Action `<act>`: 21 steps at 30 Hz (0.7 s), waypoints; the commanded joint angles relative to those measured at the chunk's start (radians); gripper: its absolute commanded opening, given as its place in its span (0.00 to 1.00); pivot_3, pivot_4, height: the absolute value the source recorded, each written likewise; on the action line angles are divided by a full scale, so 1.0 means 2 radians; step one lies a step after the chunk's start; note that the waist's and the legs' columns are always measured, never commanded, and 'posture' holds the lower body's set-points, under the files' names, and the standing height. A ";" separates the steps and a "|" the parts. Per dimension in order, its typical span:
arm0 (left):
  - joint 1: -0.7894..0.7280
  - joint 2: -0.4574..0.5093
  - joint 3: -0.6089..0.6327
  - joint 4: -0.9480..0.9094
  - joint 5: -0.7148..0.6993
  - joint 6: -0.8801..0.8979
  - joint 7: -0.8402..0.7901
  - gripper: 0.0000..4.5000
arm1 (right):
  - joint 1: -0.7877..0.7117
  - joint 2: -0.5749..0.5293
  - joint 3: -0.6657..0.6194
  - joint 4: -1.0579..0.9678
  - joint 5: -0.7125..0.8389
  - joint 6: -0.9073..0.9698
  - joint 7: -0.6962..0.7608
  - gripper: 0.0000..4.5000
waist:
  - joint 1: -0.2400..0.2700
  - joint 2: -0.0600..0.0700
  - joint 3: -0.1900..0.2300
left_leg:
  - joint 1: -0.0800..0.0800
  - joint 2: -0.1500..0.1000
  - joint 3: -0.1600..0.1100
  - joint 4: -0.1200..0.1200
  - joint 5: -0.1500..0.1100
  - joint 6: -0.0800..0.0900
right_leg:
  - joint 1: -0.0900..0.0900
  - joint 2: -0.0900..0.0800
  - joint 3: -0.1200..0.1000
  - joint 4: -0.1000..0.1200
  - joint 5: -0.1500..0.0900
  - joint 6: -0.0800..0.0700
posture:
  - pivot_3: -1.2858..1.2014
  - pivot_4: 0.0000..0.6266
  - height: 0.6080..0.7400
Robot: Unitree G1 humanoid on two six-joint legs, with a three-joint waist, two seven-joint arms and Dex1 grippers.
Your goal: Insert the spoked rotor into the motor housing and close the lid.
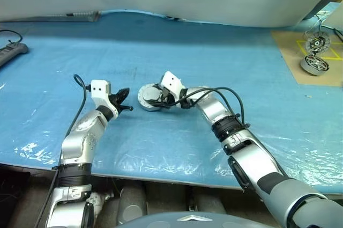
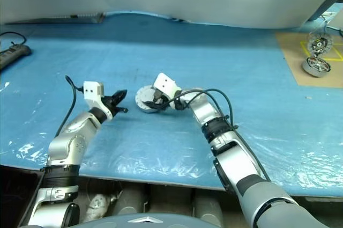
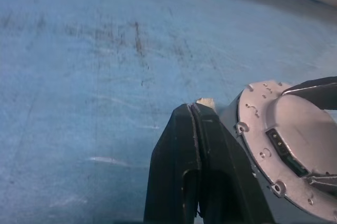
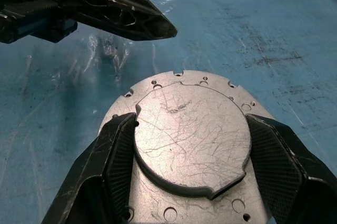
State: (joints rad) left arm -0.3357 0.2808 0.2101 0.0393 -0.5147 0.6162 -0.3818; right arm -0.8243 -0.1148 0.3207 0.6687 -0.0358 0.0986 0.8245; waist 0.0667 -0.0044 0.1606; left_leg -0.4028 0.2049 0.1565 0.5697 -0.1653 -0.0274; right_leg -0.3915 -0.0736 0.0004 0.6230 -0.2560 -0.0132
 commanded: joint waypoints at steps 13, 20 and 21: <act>-0.145 0.056 -0.033 0.254 0.005 -0.029 -0.231 0.00 | 0.024 0.008 0.013 0.002 -0.016 0.031 -0.010 0.66 | -0.002 0.000 0.000 | 0.000 0.000 0.000 -0.001 0.000 0.000 | 0.000 0.000 0.000 -0.001 0.000 0.000 | 0.52 0.24 1.00; -0.154 0.057 -0.063 0.286 0.044 -0.076 -0.282 0.00 | 0.026 0.005 0.012 -0.004 -0.016 0.037 -0.010 0.66 | -0.001 0.000 0.000 | 0.001 0.000 0.000 -0.002 0.000 0.000 | 0.001 -0.001 0.000 -0.001 0.000 0.000 | 0.52 0.24 1.00; -0.151 0.056 -0.069 0.285 0.053 -0.092 -0.288 0.00 | 0.027 0.006 0.012 -0.005 -0.016 0.038 -0.009 0.66 | -0.001 0.000 0.000 | 0.001 0.000 0.000 -0.002 0.000 0.000 | 0.001 -0.001 0.000 -0.002 0.000 0.000 | 0.52 0.24 1.00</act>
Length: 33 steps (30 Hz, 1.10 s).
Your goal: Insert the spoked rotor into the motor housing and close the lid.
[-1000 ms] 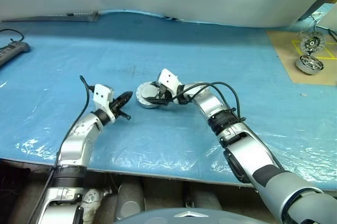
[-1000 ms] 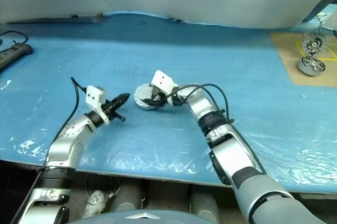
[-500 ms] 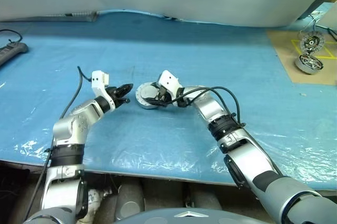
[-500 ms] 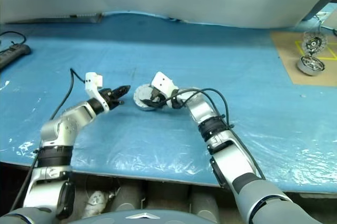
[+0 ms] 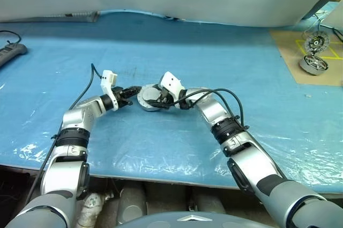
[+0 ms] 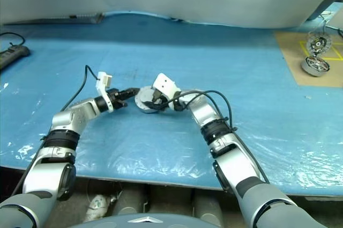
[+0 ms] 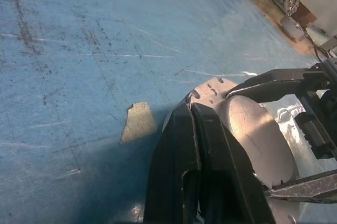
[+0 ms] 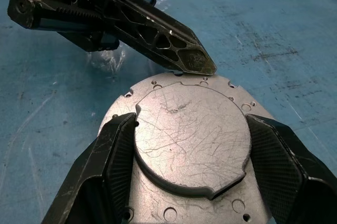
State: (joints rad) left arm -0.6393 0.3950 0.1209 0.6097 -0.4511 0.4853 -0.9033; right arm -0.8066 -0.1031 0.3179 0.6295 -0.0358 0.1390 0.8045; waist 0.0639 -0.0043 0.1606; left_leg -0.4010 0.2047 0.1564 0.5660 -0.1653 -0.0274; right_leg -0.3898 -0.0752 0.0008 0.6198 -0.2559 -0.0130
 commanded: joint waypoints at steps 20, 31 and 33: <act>-0.009 -0.021 -0.087 0.008 0.116 -0.122 -0.044 0.00 | 0.024 0.003 0.017 0.004 -0.016 0.024 0.003 0.66 | 0.001 0.001 0.000 | 0.002 0.000 0.001 -0.002 0.000 0.000 | 0.002 0.000 0.000 -0.001 0.000 0.000 | 0.52 0.24 1.00; -0.004 -0.018 -0.072 0.022 0.122 -0.120 -0.010 0.00 | 0.042 0.006 0.015 -0.017 -0.015 0.030 -0.005 0.99 | 0.002 0.002 -0.001 | 0.003 0.000 0.001 -0.004 0.000 0.000 | 0.002 0.000 0.000 -0.003 0.000 0.000 | 0.52 0.24 1.00; 0.004 -0.014 -0.073 0.020 0.123 -0.119 -0.009 0.00 | 0.042 0.006 0.016 -0.018 -0.015 0.029 -0.006 0.99 | 0.002 0.002 -0.001 | 0.003 0.000 0.001 -0.004 0.000 0.000 | 0.002 0.000 0.000 -0.003 0.000 0.000 | 0.52 0.24 1.00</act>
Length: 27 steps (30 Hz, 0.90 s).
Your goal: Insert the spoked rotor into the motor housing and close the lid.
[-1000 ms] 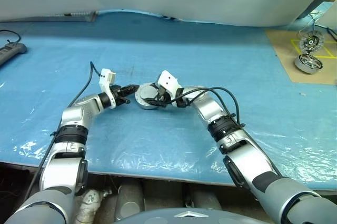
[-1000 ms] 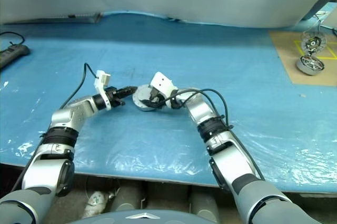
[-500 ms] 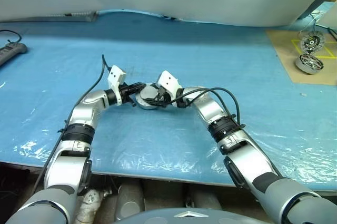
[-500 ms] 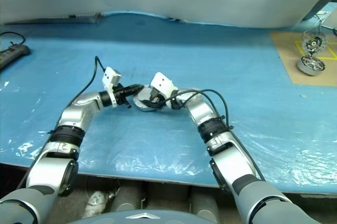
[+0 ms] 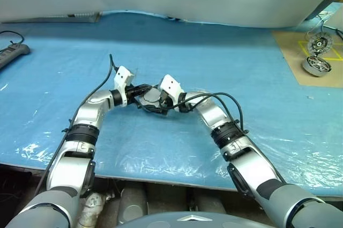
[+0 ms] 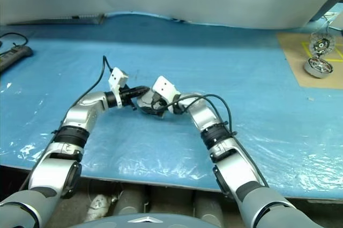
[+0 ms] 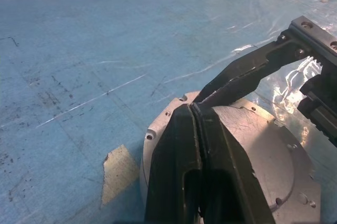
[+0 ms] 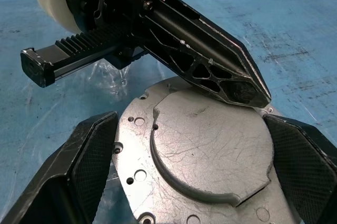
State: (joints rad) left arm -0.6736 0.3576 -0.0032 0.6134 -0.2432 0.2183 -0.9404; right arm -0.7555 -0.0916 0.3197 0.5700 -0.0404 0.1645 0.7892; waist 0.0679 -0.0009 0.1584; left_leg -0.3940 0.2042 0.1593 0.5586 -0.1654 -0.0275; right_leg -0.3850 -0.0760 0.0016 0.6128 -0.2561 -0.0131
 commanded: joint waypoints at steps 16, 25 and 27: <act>0.055 0.018 -0.010 -0.015 0.014 0.034 0.016 0.00 | 0.015 -0.003 0.000 0.007 0.004 0.026 0.003 0.99 | 0.000 0.000 -0.001 | 0.006 0.000 0.006 -0.007 0.000 0.000 | 0.001 0.000 0.004 -0.003 0.000 0.000 | 0.52 0.24 1.00; 0.047 0.005 -0.009 -0.039 0.008 0.036 0.016 0.00 | 0.060 -0.017 -0.072 -0.107 0.074 0.123 -0.010 0.99 | 0.009 0.000 0.000 | 0.004 0.000 0.006 -0.007 0.000 0.000 | 0.000 0.000 0.004 -0.004 0.000 0.001 | 0.52 0.24 1.00; 0.044 0.003 -0.010 -0.039 0.008 0.034 0.014 0.00 | 0.078 -0.018 -0.090 -0.145 0.099 0.161 -0.013 0.99 | 0.011 0.000 0.000 | 0.003 0.000 0.006 -0.007 0.000 0.000 | -0.001 0.000 0.003 -0.004 0.000 0.001 | 0.52 0.24 1.00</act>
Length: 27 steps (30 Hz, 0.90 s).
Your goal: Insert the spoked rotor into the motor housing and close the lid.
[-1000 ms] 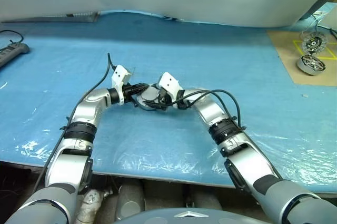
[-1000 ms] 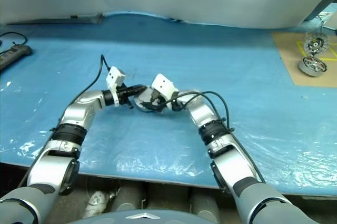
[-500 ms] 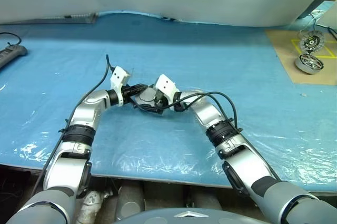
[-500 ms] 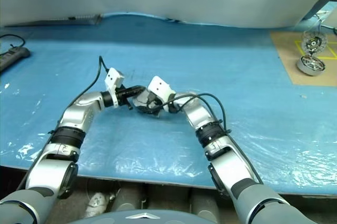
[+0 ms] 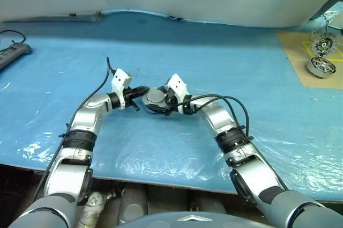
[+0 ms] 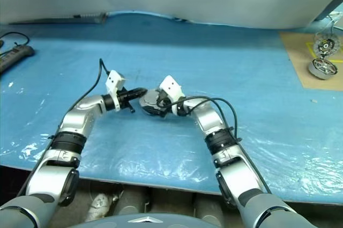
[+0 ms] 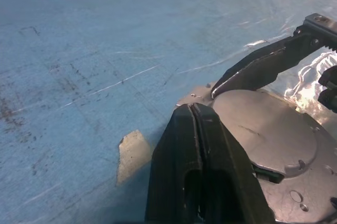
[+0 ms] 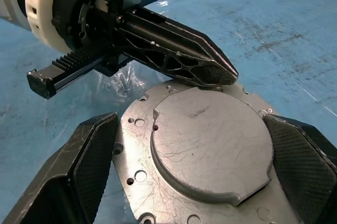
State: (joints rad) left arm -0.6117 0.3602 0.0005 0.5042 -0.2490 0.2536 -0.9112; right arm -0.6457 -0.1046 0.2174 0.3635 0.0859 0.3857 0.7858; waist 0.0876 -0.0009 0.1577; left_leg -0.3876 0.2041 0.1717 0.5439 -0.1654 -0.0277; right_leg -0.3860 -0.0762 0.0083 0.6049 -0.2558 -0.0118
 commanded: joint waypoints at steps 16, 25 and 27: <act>-0.004 0.004 -0.030 0.017 0.013 0.039 -0.034 0.00 | 0.050 0.001 -0.024 -0.090 0.062 0.080 -0.033 0.99 | 0.002 0.000 0.000 | -0.001 0.000 0.000 -0.001 0.000 -0.001 | -0.002 0.000 0.000 0.000 0.001 0.002 | 0.52 0.24 1.00; 0.000 0.002 -0.027 0.006 0.008 0.026 -0.037 0.00 | 0.066 -0.014 -0.032 -0.097 0.070 0.109 -0.042 0.99 | 0.002 0.000 0.000 | -0.001 0.000 0.000 -0.001 0.000 -0.001 | -0.002 0.000 0.000 0.000 0.001 0.002 | 0.52 0.24 1.00; 0.000 0.001 -0.028 0.004 0.007 0.027 -0.038 0.00 | 0.071 -0.015 -0.041 -0.105 0.079 0.128 -0.046 0.99 | 0.003 0.000 0.000 | -0.001 0.000 0.000 -0.001 0.000 -0.001 | -0.002 0.000 0.000 0.000 0.001 0.002 | 0.52 0.24 1.00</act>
State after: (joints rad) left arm -0.6314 0.3658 -0.0287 0.5130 -0.2459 0.3003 -0.9698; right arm -0.5215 -0.1274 0.1466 0.1791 0.2236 0.6065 0.7002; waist 0.0928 -0.0019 0.1585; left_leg -0.3906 0.2040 0.1718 0.5427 -0.1658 -0.0291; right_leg -0.3895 -0.0757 0.0078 0.6049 -0.2539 -0.0082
